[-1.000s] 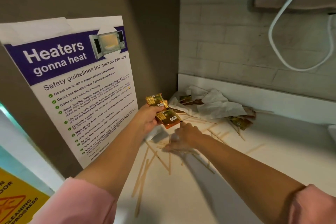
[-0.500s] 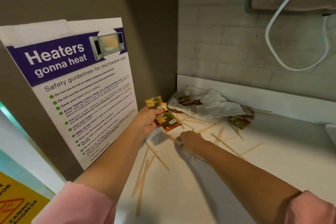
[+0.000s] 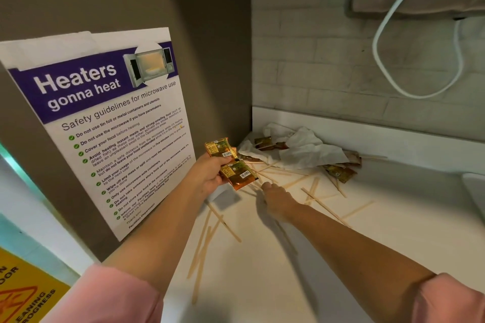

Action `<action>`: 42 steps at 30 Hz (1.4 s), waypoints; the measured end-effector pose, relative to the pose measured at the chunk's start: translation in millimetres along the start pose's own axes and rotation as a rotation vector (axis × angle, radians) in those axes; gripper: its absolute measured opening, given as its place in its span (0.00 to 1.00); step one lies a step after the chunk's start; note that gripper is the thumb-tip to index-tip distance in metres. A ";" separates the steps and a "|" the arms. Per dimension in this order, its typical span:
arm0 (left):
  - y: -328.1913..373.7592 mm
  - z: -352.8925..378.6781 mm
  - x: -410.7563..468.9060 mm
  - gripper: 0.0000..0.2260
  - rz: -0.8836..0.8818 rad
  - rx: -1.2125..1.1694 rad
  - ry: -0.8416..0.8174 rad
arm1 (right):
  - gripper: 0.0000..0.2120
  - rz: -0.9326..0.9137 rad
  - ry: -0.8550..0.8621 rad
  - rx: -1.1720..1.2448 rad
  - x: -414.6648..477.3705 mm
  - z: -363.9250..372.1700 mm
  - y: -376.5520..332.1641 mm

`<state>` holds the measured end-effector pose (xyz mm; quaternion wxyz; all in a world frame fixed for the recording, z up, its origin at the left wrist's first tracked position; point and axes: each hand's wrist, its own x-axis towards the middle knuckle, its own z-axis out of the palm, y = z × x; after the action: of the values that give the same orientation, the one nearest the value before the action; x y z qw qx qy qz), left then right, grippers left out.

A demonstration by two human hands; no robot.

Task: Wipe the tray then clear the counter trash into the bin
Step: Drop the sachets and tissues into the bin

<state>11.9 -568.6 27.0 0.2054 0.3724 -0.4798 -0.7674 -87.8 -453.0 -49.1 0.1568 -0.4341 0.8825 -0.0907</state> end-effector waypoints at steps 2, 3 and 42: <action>-1.4 1.1 -1.7 0.18 -0.001 -0.002 0.000 | 0.18 0.004 0.051 0.120 -0.1 -8.3 2.6; -2.5 2.0 -2.7 0.17 -0.001 -0.002 -0.002 | 0.16 0.004 0.078 0.198 -0.5 -13.3 4.4; -96.9 97.1 -120.4 0.14 0.029 0.012 -0.208 | 0.09 0.110 0.172 0.573 -144.9 -56.0 34.1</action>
<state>18.2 -386.9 11.4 0.1635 0.2849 -0.5085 -0.7959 -49.7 -315.9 21.9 0.2021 -0.3145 0.8533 -0.3636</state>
